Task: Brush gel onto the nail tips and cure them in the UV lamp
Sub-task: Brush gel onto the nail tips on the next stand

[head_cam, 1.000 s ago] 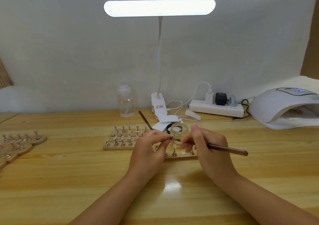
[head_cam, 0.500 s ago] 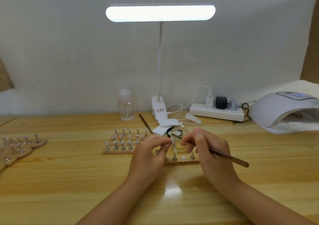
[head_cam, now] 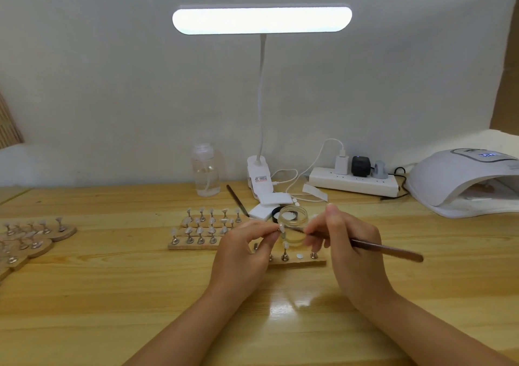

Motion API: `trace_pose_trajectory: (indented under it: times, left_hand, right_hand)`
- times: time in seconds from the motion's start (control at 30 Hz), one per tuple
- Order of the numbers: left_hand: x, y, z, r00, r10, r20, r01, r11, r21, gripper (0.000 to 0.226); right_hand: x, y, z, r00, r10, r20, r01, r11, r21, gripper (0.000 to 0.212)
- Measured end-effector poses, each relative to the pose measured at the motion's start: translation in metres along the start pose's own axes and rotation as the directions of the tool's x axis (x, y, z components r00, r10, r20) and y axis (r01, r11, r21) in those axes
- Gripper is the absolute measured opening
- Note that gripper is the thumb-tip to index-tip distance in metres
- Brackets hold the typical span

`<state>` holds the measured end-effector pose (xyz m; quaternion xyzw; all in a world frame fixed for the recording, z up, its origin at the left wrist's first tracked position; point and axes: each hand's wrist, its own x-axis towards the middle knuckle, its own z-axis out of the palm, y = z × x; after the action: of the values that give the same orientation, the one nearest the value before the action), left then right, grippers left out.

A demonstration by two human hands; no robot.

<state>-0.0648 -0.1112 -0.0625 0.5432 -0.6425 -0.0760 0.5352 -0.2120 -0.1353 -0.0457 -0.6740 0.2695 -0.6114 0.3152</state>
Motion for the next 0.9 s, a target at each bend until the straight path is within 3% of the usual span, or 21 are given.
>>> trace_pose_trajectory:
  times: [0.07,0.17,0.3,0.43,0.57,0.67,0.83,0.9]
  left_hand:
    - [0.0001,-0.0005,0.0,1.0,-0.009,0.005,0.009,1.0,-0.001,0.019]
    - [0.0,0.0009,0.0,1.0,-0.001,0.004,0.001,1.0,-0.009,0.021]
    - [-0.0004,0.0013,-0.0001,1.0,-0.007,-0.005,0.007,1.0,-0.01,0.022]
    - [-0.0002,0.002,-0.0006,1.0,0.006,0.0,-0.006,1.0,-0.015,0.028]
    - [-0.0002,0.0016,-0.0004,1.0,-0.001,-0.009,0.001,1.0,-0.029,0.022]
    - [-0.0006,0.0026,-0.0003,1.0,-0.006,-0.024,0.005,0.999,-0.05,0.025]
    - [-0.0007,0.0045,-0.0013,0.999,0.009,-0.032,-0.011,0.998,-0.068,0.026]
    - [-0.001,0.0049,-0.0019,0.999,0.009,-0.036,-0.011,0.998,-0.066,0.025]
  right_hand:
    - [0.0012,0.0015,0.0013,0.999,-0.005,0.039,0.006,0.999,-0.037,0.042]
    - [0.0006,-0.0008,0.0013,0.996,0.084,0.013,-0.085,0.995,0.043,0.045]
    - [0.0012,-0.0011,0.0008,1.0,0.01,0.005,-0.01,1.0,0.017,0.042]
    - [0.0017,-0.0012,0.0012,0.995,0.099,0.005,-0.1,0.994,0.05,0.045]
    - [0.0033,-0.0011,0.0013,0.999,0.05,-0.007,-0.05,0.998,0.046,0.046]
    - [0.0023,-0.0028,0.0015,0.994,0.114,0.0,-0.113,0.991,0.073,0.051]
    - [0.003,-0.0032,0.0008,0.998,0.055,-0.023,-0.053,0.996,0.069,0.045]
    - [0.0022,-0.0035,0.0023,0.996,0.092,-0.003,-0.092,0.993,0.077,0.051]
